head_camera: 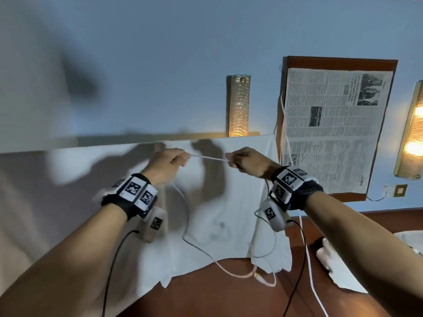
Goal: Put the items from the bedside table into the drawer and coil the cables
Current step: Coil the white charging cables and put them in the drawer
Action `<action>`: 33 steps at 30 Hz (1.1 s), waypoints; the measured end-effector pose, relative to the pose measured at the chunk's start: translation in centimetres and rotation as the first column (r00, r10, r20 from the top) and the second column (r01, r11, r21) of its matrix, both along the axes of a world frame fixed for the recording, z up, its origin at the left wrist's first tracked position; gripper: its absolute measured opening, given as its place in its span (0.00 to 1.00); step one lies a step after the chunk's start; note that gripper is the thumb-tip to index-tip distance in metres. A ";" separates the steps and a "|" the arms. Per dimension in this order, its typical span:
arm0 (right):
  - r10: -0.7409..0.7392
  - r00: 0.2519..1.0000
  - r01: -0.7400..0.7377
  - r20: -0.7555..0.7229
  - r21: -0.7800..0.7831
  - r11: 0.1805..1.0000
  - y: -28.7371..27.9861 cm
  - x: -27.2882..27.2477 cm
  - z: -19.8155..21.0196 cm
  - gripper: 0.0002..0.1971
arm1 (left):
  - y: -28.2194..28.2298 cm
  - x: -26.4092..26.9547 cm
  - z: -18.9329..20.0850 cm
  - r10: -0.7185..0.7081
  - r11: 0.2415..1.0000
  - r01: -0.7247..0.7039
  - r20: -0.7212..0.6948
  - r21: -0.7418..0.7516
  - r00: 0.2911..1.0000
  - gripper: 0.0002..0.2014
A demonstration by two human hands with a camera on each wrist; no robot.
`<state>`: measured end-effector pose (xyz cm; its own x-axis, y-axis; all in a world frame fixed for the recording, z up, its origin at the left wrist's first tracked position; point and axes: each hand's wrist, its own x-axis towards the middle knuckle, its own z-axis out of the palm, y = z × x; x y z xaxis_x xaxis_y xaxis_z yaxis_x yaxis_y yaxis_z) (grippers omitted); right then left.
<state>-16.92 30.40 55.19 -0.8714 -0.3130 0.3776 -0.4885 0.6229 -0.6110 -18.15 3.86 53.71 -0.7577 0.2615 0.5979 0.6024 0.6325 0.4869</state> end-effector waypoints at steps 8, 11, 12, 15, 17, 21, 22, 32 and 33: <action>-0.062 0.989 0.070 -0.134 0.054 0.996 0.6 0.4 -0.5 0.22 | -3.1 -0.2 -0.5 0.236 0.957 -0.217 0.082 -0.193 0.968 0.13; -0.040 0.975 0.073 -0.220 0.143 0.987 -2.5 0.6 0.4 0.21 | 1.1 1.3 0.4 -0.015 1.000 0.016 0.055 -0.019 0.998 0.19; -0.034 0.973 0.073 -0.229 0.164 0.984 -3.5 0.6 0.5 0.20 | 2.7 1.8 0.4 -0.123 0.991 0.119 0.069 0.062 0.990 0.18; 0.006 0.987 0.015 -0.161 0.123 0.992 -5.3 0.6 0.4 0.18 | 5.4 2.6 -0.1 -0.170 0.982 0.159 0.105 0.106 0.980 0.12; 0.008 0.998 -0.005 -0.055 0.046 0.999 -5.1 0.6 -0.2 0.20 | 4.9 2.3 -0.4 -0.140 0.988 0.136 0.057 0.070 0.988 0.12; -0.087 0.996 0.087 0.027 0.003 0.996 -1.3 0.4 -1.5 0.21 | -1.1 0.9 -0.6 0.144 0.986 -0.147 0.049 0.074 0.988 0.16; -0.102 0.995 0.102 0.021 0.023 0.995 0.1 0.4 -1.9 0.22 | -3.3 0.5 -0.7 0.252 0.964 -0.254 0.025 0.084 0.967 0.15; -0.033 0.999 0.033 0.002 -0.112 0.993 -1.8 0.7 0.4 0.21 | 0.9 2.7 1.1 0.088 0.994 -0.082 0.094 -0.070 0.992 0.22; -0.019 1.000 0.018 -0.009 -0.102 0.995 -2.8 0.9 0.8 0.22 | 2.6 3.0 1.3 -0.065 0.997 0.068 0.107 -0.023 0.992 0.21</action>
<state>-16.00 27.58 55.99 -0.8729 -0.2562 0.4153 -0.4836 0.5668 -0.6670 -15.17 6.48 55.00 -0.7970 0.3282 0.5070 0.5894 0.6059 0.5343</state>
